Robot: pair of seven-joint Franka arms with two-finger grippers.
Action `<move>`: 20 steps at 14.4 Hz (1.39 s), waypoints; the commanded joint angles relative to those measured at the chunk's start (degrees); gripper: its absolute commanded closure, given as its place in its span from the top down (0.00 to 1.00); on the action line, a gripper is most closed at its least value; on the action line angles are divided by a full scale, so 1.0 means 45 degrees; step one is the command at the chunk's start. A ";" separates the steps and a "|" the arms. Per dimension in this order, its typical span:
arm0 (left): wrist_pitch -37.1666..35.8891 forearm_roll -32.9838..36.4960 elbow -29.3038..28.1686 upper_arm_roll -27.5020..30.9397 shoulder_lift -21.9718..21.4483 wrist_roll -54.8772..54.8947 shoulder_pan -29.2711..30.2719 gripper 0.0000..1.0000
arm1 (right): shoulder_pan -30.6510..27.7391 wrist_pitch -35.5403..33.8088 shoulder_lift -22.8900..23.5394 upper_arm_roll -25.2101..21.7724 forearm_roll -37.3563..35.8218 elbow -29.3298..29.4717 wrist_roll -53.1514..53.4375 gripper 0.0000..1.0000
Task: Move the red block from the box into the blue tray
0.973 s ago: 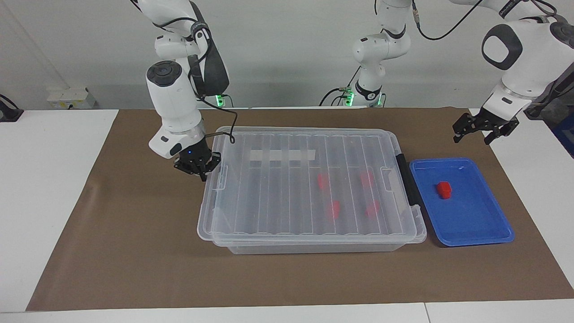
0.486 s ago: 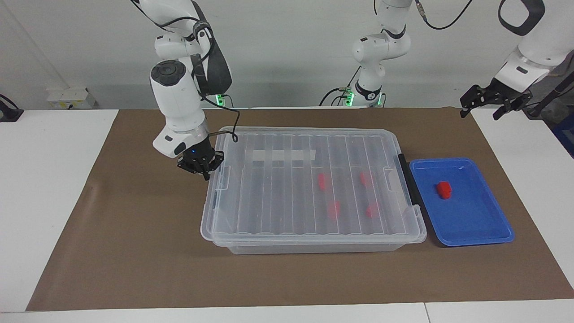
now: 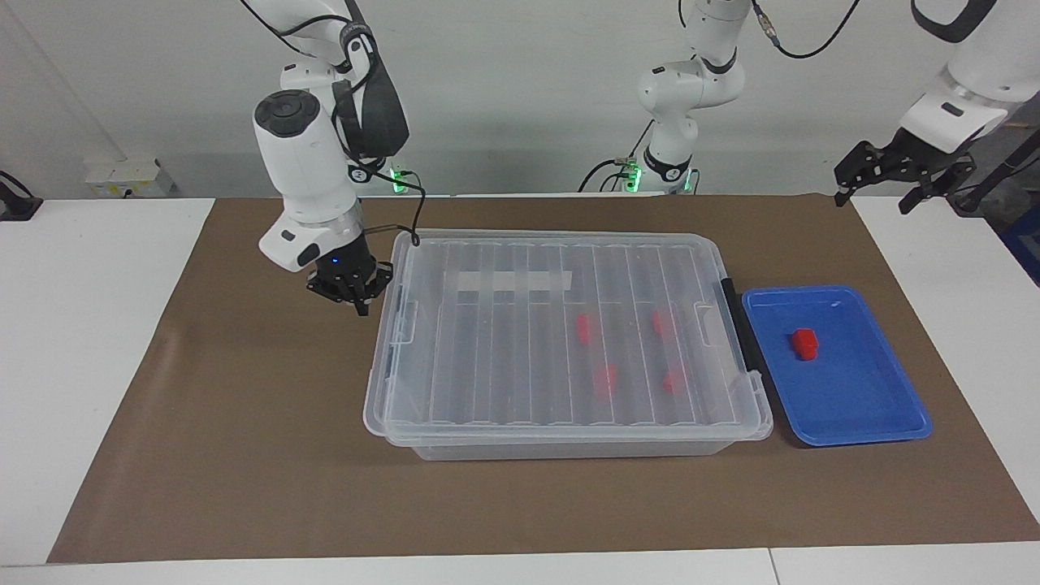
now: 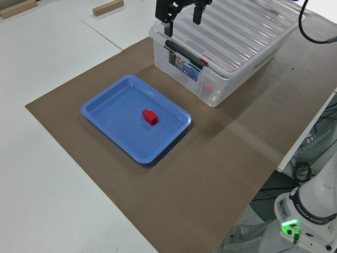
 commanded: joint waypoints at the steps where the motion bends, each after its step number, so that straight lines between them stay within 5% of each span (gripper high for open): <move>1: 0.0733 0.0009 -0.0854 0.1434 0.0142 0.0130 -0.1046 1.00 | -0.1055 -0.0636 -0.0715 0.0102 0.0242 -0.0265 0.0409 0.00; 3: 0.0461 -0.0440 -0.0074 0.1908 0.0708 0.0131 -0.1027 1.00 | -0.1584 -0.0657 -0.1046 0.0102 0.0242 -0.0343 0.0449 0.07; 4: 0.0382 -0.0461 -0.0071 0.1850 0.0672 0.0131 -0.1026 1.00 | -0.1818 -0.0715 -0.1203 0.0083 0.0242 -0.0343 0.0430 0.32; 5: 0.0323 -0.0461 -0.0071 0.1869 0.0653 0.0111 -0.1084 1.00 | -0.2110 -0.0928 -0.1379 0.0082 0.0242 -0.0343 0.0410 0.71; 6: 0.0322 -0.0384 -0.0071 0.1850 0.0633 0.0111 -0.1182 1.00 | -0.2345 -0.1278 -0.1554 0.0082 0.0242 -0.0343 0.0429 0.95; 9: 0.0479 -0.0363 -0.0110 0.1869 0.0555 0.0014 -0.1261 1.00 | -0.2563 -0.1827 -0.1849 0.0005 0.0145 0.0085 0.0390 1.00; 16: 0.0479 -0.0363 -0.0266 0.1987 0.0223 0.0033 -0.1222 1.00 | -0.2348 -0.4854 -0.1010 0.0141 0.0048 0.3268 0.1051 1.00; 20: 0.0459 -0.0363 -0.0266 0.1967 0.0203 0.0033 -0.1222 1.00 | -0.1859 -0.5188 -0.1008 0.0160 -0.0051 0.3214 0.1659 1.00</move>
